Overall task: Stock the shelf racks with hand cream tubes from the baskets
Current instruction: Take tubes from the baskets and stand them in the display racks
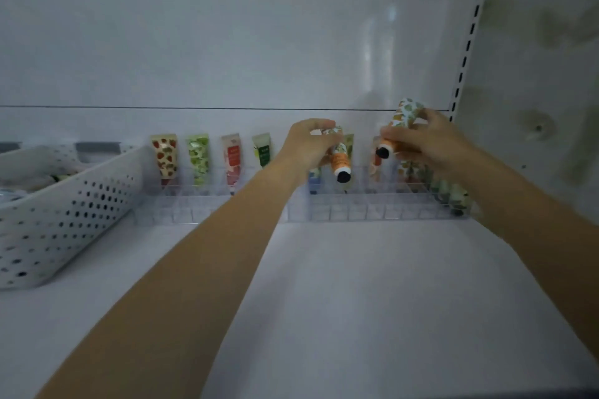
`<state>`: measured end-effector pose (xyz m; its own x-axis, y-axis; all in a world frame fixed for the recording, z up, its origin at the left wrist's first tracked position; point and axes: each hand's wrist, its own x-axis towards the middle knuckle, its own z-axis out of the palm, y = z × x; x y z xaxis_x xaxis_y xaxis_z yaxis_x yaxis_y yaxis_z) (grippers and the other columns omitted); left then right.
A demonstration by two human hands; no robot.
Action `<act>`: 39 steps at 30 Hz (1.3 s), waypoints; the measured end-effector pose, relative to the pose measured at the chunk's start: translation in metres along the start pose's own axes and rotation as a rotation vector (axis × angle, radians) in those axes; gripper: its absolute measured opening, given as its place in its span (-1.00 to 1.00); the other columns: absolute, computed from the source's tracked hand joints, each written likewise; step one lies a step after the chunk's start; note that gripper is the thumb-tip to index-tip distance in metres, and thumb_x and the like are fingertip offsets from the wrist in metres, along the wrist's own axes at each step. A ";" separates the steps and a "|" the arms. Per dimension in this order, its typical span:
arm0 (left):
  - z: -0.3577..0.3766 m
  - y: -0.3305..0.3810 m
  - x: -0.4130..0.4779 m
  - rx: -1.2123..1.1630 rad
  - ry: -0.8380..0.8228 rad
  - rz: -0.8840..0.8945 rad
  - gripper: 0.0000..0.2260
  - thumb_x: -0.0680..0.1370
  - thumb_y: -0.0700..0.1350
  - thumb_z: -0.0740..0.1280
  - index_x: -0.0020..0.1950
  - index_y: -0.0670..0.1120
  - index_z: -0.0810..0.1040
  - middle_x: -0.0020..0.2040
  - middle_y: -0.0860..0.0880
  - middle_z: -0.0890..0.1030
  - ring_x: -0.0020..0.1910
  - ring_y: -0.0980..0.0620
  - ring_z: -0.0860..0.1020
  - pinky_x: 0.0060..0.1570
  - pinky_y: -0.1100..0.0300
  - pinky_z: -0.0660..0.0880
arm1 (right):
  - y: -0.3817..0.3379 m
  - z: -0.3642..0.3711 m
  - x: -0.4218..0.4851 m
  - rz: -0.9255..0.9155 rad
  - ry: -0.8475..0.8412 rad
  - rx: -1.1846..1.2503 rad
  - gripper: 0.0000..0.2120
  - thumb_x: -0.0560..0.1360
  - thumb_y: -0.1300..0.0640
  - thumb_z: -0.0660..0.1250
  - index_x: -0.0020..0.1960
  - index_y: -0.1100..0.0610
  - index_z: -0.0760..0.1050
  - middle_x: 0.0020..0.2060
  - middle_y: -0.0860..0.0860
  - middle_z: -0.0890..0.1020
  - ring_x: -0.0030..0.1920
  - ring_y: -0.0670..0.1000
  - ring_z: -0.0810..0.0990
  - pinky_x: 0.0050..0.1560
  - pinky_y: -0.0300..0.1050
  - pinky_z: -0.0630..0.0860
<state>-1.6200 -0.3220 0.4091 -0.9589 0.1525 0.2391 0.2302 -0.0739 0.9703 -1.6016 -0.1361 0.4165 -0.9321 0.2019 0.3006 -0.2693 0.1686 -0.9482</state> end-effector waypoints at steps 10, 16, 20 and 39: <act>0.047 -0.055 -0.001 0.150 0.104 -0.018 -0.70 0.53 -0.26 0.30 0.27 -0.20 0.46 0.24 -0.22 0.48 0.17 -0.15 0.51 0.10 0.04 0.52 | 0.052 -0.018 0.008 -0.253 0.240 -0.514 -0.60 0.46 0.23 0.36 0.25 0.25 0.34 0.07 0.12 0.54 0.02 0.07 0.53 -0.04 -0.12 0.48; 0.037 -0.061 0.001 0.182 0.097 0.038 -0.71 0.54 -0.24 0.30 0.26 -0.16 0.47 0.14 -0.16 0.48 -0.01 -0.01 0.49 -0.09 0.19 0.50 | 0.073 -0.020 0.012 -0.223 0.289 -0.715 -0.60 0.47 0.27 0.32 0.26 0.34 0.32 0.17 0.25 0.47 0.17 0.19 0.46 0.16 0.03 0.43; 0.035 -0.062 0.001 0.174 0.089 0.043 -0.70 0.54 -0.24 0.30 0.27 -0.17 0.46 0.14 -0.18 0.48 -0.03 -0.03 0.50 -0.13 0.19 0.49 | 0.080 -0.018 0.010 -0.216 0.269 -0.788 -0.49 0.50 0.21 0.32 0.36 0.33 0.22 0.23 0.25 0.44 0.21 0.20 0.44 0.17 0.07 0.42; 0.033 -0.061 -0.008 0.096 0.066 0.067 -0.69 0.52 -0.25 0.33 0.25 -0.24 0.48 -0.10 -0.10 0.56 -0.21 0.08 0.54 -0.33 0.39 0.56 | 0.067 0.016 -0.029 -0.097 -0.253 -0.404 -0.36 0.45 -0.06 0.37 0.42 0.08 0.21 -0.08 -0.06 0.56 0.07 -0.01 0.54 -0.04 -0.24 0.42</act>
<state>-1.6207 -0.2858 0.3490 -0.9489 0.0846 0.3039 0.3060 0.0133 0.9519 -1.5964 -0.1463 0.3422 -0.9505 -0.0656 0.3038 -0.2890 0.5460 -0.7863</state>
